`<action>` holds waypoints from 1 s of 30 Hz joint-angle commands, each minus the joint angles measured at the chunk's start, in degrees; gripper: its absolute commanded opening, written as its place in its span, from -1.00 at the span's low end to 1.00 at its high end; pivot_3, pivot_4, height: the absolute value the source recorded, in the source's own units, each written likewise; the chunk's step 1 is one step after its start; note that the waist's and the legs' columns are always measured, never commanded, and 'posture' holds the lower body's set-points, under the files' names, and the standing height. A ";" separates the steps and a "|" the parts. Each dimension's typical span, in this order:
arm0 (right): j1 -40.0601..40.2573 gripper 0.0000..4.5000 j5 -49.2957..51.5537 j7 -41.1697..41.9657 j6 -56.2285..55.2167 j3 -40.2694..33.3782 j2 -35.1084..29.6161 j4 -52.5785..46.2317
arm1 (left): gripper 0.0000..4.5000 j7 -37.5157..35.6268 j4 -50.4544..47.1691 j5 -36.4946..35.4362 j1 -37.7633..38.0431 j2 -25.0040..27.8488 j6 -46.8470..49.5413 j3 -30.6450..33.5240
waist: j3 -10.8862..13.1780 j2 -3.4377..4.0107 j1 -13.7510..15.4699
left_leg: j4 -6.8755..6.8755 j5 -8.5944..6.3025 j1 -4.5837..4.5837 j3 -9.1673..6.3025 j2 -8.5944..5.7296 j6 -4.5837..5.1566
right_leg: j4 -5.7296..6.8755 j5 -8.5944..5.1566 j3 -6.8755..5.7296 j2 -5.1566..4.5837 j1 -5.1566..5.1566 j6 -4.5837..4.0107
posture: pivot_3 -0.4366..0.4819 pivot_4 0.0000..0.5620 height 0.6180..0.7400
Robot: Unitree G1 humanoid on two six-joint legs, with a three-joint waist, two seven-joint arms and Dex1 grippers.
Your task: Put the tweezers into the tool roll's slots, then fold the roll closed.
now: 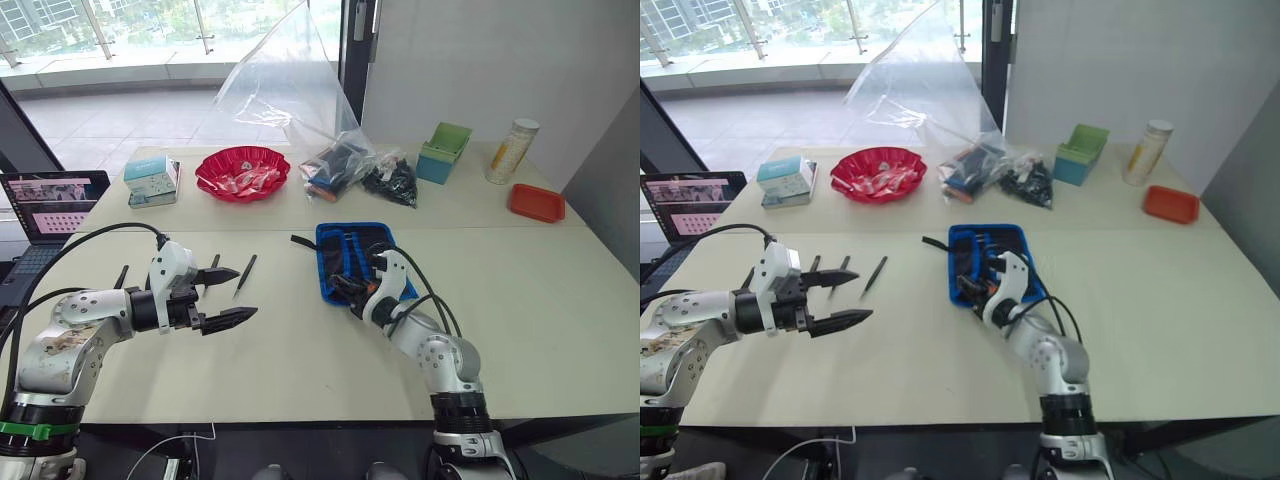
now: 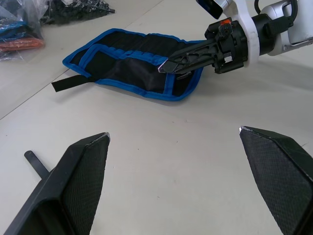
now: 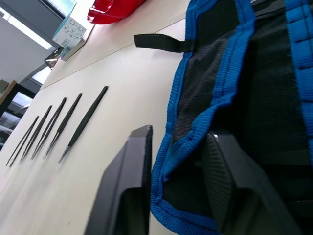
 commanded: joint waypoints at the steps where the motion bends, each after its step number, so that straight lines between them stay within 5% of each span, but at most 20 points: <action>1: -1.35 -0.99 0.02 1.03 -0.90 -0.57 -0.57 -1.36 | 1.00 -0.01 -1.21 -0.31 -0.33 0.90 -0.56 0.78 | 0.00 0.00 -0.08 | 0.00 0.00 0.00 0.01 0.00 0.00 | 0.02 0.00 0.01 0.00 -0.02 0.00 | -0.05 -0.47 1.00; 9: -0.31 -0.99 0.34 8.87 6.02 5.80 -8.35 -5.69 | 1.00 0.03 0.91 2.71 -2.27 0.33 -2.49 -2.57 | 0.00 0.00 0.03 | 0.01 -0.02 -0.04 0.03 -0.01 0.03 | 0.04 0.00 0.02 0.00 -0.04 0.00 | -0.05 -0.47 1.00; 19: 2.04 -0.99 -0.14 22.12 13.14 14.61 -27.66 -18.47 | 1.00 -2.92 20.11 18.63 -19.88 -6.57 -24.54 -16.71 | 0.00 -0.07 0.98 | 0.14 -0.11 -0.22 0.00 -0.15 0.20 | -0.03 0.00 -0.06 -0.01 -0.05 0.00 | -0.05 -0.47 1.00; 25: 2.91 -0.99 1.16 21.75 14.87 13.23 -28.29 -21.51 | 1.00 -0.26 37.65 32.52 -30.56 -10.58 -43.79 -25.25 | 0.01 -0.15 1.25 | 0.25 0.01 -0.37 0.00 -0.16 -0.01 | -0.09 0.00 -0.12 0.00 -0.10 0.00 | -0.05 -0.47 1.00; 30: 4.52 -0.99 0.39 21.28 14.98 13.22 -27.91 -22.64 | 1.00 2.20 48.95 35.61 -37.25 -15.77 -50.81 -26.70 | 0.03 -0.18 1.40 | 0.60 0.00 -0.70 -0.09 -0.21 0.03 | -0.06 0.00 -0.25 -0.02 -0.19 0.02 | -0.05 -0.47 1.00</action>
